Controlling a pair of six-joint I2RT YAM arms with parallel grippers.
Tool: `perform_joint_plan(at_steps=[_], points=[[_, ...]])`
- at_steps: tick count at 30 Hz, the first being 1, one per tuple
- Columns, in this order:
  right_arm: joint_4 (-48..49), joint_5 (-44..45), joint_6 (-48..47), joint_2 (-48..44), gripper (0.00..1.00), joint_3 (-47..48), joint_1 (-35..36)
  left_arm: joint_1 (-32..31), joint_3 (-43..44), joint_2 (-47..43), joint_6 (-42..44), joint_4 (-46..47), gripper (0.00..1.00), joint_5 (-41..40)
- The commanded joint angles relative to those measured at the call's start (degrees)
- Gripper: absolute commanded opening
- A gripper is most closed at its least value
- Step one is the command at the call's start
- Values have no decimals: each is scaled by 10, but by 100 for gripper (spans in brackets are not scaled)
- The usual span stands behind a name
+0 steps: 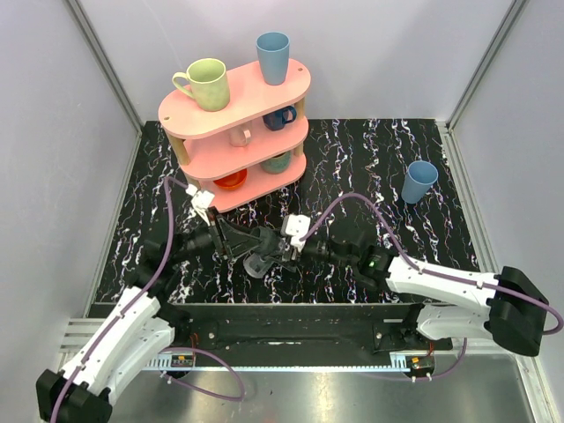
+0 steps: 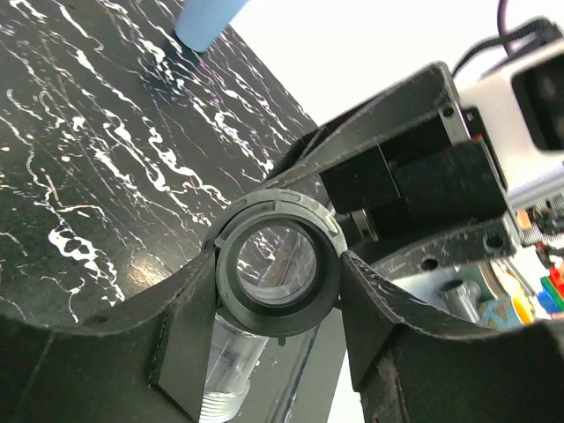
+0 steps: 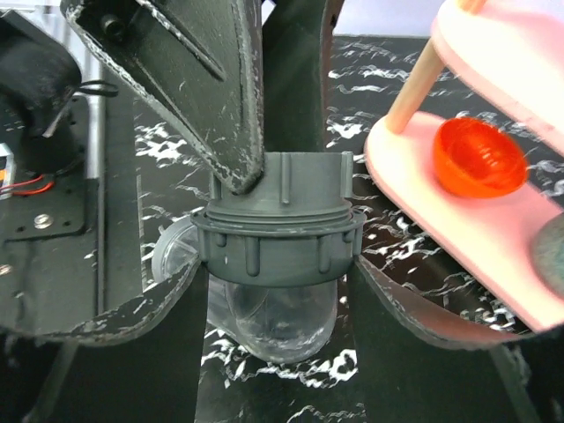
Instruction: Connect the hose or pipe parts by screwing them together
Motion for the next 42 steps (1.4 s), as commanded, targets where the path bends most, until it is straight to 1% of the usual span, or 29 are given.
perform_joint_plan(at_steps=[1, 3, 4, 5, 7, 8, 10, 11, 12, 13, 14, 15, 17, 19, 20, 23, 24, 26, 27, 28, 29, 30, 31, 32, 33, 35, 36, 40, 42], points=[[-4, -231, 88, -2, 0, 34, -17, -13, 27, 28, 17, 154, 0, 167], [-5, -278, 110, -5, 0, 34, -29, -13, 21, 24, 41, 155, 0, 183], [-6, -287, 113, -7, 0, 33, -32, -13, 12, 23, 45, 157, 0, 192], [-8, -290, 115, -9, 0, 32, -33, -13, 9, 19, 51, 156, 0, 206], [-17, -284, 113, -14, 0, 28, -37, -13, 16, 17, 73, 130, 0, 202], [-20, -276, 106, -16, 0, 27, -37, -13, 25, 16, 84, 75, 9, 182], [-35, -244, 96, -24, 0, 25, -37, -13, 64, 19, 131, -1, 37, 149], [-41, -233, 86, -26, 0, 25, -37, -13, 78, 23, 146, -77, 55, 115], [-52, -207, 80, -29, 0, 23, -37, -13, 94, 27, 182, -116, 61, 98], [-56, -197, 75, -33, 0, 22, -37, -13, 113, 29, 190, -147, 66, 80], [-56, -186, 70, -37, 0, 20, -37, -13, 114, 27, 190, -172, 76, 61], [-49, -168, 68, -40, 0, 12, -37, -13, 113, 22, 184, -176, 82, 57], [-44, -154, 63, -48, 0, 5, -37, -12, 102, 8, 162, -165, 88, 37], [-42, -129, 58, -53, 0, -1, -37, -12, 101, -6, 125, -166, 91, 11], [-40, -115, 55, -54, 0, -2, -37, -12, 103, -10, 110, -181, 91, -30], [-27, -50, 35, -66, 0, -11, -32, -12, 127, -11, 40, -228, 91, -87], [-17, -8, 26, -69, 0, -17, -27, -12, 134, -11, 23, -239, 91, -98], [-6, 41, -12, -78, 0, -25, -15, -12, 153, -7, -27, -272, 90, -126], [14, 100, -31, -80, 0, -30, 5, -12, 167, -7, -43, -283, 90, -135], [26, 131, -70, -81, 0, -34, 17, -12, 171, -10, -61, -300, 90, -147], [39, 185, -92, -78, 0, -44, 31, -12, 175, -13, -99, -308, 90, -174], [71, 211, -115, -73, 0, -48, 55, -12, 181, -14, -117, -314, 90, -186], [85, 234, -158, -68, 0, -52, 70, -12, 182, -21, -132, -316, 90, -191], [100, 279, -177, -63, 0, -59, 82, -12, 182, -23, -159, -316, 90, -199], [134, 298, -193, -50, 0, -60, 104, -12, 179, -28, -172, -316, 90, -203], [160, 345, -232, -35, 0, -62, 117, -12, 176, -35, -205, -316, 90, -205], [195, 360, -243, -19, 0, -64, 127, -12, 170, -37, -215, -317, 90, -206], [264, 412, -319, 22, 0, -59, 170, -12, 154, -39, -243, -321, 90, -211], [294, 433, -342, 48, 0, -51, 181, -12, 147, -38, -254, -320, 91, -213]])
